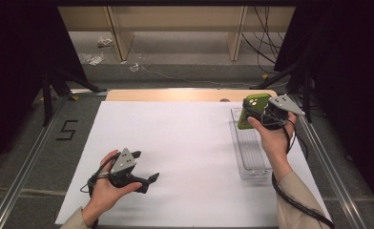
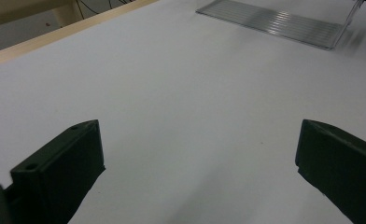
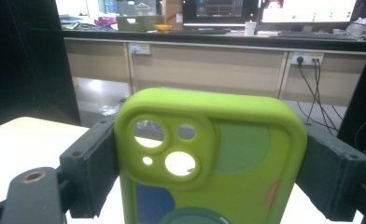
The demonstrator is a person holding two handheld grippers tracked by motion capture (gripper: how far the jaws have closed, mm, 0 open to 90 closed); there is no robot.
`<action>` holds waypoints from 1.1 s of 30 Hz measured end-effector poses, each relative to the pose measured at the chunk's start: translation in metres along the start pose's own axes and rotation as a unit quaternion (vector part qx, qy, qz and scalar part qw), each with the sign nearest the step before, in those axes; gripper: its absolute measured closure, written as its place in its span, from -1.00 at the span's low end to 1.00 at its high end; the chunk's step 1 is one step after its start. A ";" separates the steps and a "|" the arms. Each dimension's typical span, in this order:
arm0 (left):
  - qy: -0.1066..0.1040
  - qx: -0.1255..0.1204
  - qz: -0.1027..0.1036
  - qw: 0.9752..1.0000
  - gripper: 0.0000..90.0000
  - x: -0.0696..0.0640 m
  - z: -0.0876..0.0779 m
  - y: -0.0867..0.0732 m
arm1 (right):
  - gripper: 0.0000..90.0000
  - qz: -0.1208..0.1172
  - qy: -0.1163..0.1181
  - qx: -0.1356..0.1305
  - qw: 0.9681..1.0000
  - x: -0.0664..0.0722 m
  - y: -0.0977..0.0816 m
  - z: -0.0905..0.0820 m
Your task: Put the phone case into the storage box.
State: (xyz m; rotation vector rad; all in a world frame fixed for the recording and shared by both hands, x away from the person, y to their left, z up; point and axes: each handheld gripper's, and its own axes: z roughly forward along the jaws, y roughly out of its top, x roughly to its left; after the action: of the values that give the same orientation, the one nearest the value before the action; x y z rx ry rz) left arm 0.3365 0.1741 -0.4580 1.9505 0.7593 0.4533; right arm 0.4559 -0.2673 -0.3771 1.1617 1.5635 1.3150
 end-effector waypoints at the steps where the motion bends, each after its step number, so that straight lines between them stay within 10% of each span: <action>1: 0.000 0.000 0.000 1.000 -0.99 0.000 0.000 0.000 | -0.63 0.000 -0.001 0.000 1.000 0.000 0.000 0.001; 33: 0.000 0.000 0.001 1.000 -0.99 0.000 0.000 0.000 | -0.63 -0.002 -0.008 0.003 1.000 -0.004 -0.003 0.016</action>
State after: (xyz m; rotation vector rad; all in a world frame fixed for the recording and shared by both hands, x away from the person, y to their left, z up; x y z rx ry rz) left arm 0.3365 0.1740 -0.4580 1.9509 0.7588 0.4549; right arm 0.4717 -0.2664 -0.3831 1.1700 1.5577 1.2972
